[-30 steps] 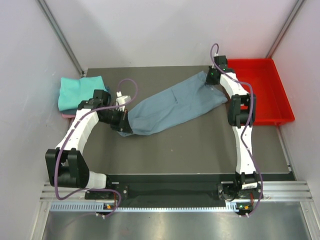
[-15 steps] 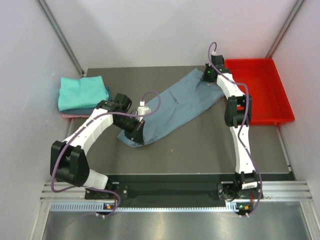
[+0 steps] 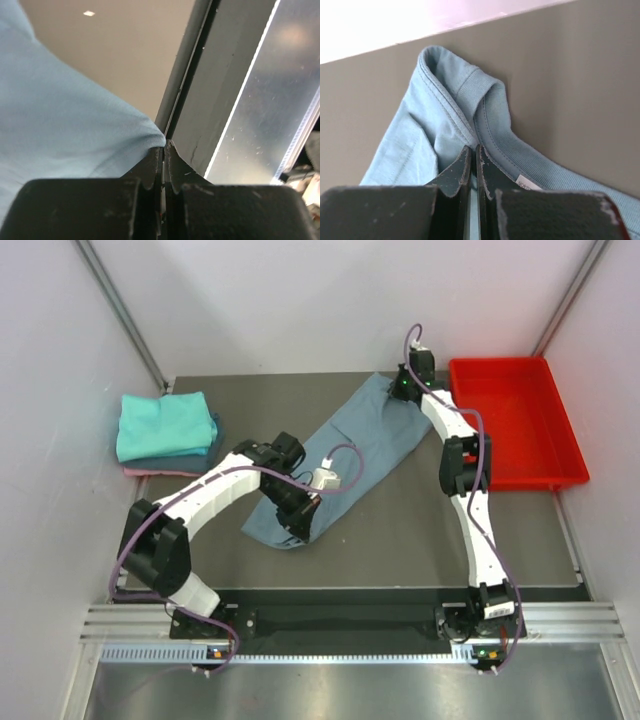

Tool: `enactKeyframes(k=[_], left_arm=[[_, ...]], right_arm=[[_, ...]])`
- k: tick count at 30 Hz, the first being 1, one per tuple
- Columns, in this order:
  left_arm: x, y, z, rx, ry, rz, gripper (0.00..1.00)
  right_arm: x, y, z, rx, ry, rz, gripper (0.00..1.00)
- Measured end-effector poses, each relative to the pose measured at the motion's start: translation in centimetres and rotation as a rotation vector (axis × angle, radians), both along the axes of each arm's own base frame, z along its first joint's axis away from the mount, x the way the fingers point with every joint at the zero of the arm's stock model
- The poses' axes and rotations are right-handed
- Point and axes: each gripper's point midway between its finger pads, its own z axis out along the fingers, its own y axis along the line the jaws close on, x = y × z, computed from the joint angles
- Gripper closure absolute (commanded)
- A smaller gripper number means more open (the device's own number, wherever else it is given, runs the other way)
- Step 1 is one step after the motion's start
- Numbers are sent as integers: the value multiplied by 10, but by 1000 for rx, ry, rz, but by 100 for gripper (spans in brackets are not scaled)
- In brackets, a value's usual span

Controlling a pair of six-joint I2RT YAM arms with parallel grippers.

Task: Fold and stack the t-shirts
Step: Fold the tshirt

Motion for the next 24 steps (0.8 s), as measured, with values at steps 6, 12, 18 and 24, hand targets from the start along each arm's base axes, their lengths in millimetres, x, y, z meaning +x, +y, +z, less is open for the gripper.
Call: enactKeyframes(k=[6,12,18,24], left_arm=[[-16,-17,-2,15,-25,-125,100],[-31,-27,-5,34,-27,-215,100],[-38,-43,-5,44,-48,-293,100],[-37,-55,-2,44,-78,-323,100]], right_arm=[[6,19,2,18,-42,18,100],[12,22,-2,32,-60,16,100],[16,32,3,64,-87,19,100],[16,53,6,98,-106,38,100]])
